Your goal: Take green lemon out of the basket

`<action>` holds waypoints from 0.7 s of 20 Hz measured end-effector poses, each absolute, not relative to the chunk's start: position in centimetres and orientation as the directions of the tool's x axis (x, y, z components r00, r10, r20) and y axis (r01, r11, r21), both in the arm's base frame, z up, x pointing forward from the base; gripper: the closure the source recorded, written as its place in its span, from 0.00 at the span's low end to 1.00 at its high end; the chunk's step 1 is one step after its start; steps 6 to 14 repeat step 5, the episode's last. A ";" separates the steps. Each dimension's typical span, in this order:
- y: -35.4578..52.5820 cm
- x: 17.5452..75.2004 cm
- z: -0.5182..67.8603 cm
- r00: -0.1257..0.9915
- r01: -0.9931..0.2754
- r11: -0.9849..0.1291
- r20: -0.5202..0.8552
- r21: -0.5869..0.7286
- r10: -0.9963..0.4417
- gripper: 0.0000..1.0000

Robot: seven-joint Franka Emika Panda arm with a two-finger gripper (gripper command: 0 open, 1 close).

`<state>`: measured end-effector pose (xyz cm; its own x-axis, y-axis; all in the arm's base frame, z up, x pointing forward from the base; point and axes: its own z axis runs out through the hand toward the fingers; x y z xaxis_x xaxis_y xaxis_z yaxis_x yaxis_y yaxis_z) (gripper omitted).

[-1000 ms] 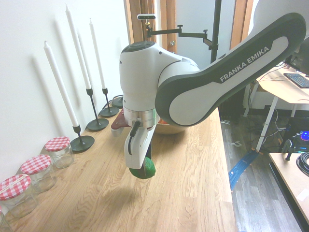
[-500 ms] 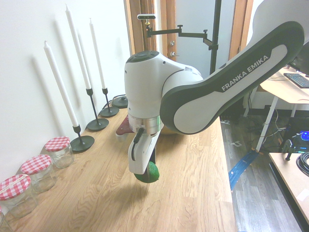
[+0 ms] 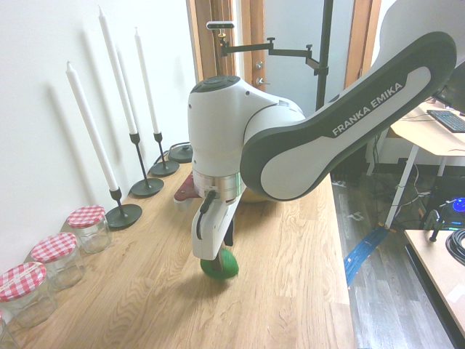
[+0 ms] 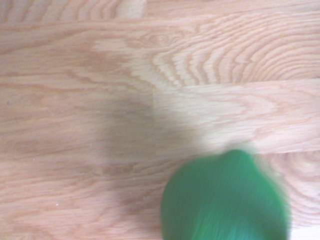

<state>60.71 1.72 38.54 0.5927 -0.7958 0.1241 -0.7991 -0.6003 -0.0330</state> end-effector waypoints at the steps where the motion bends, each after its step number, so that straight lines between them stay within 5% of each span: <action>1: 1.6 60.7 38.5 0.591 -0.800 -0.599 0.124 -0.034 -0.797 0.00; 14: 1.4 60.7 38.6 0.588 -0.803 -0.596 0.125 -0.035 -0.799 0.00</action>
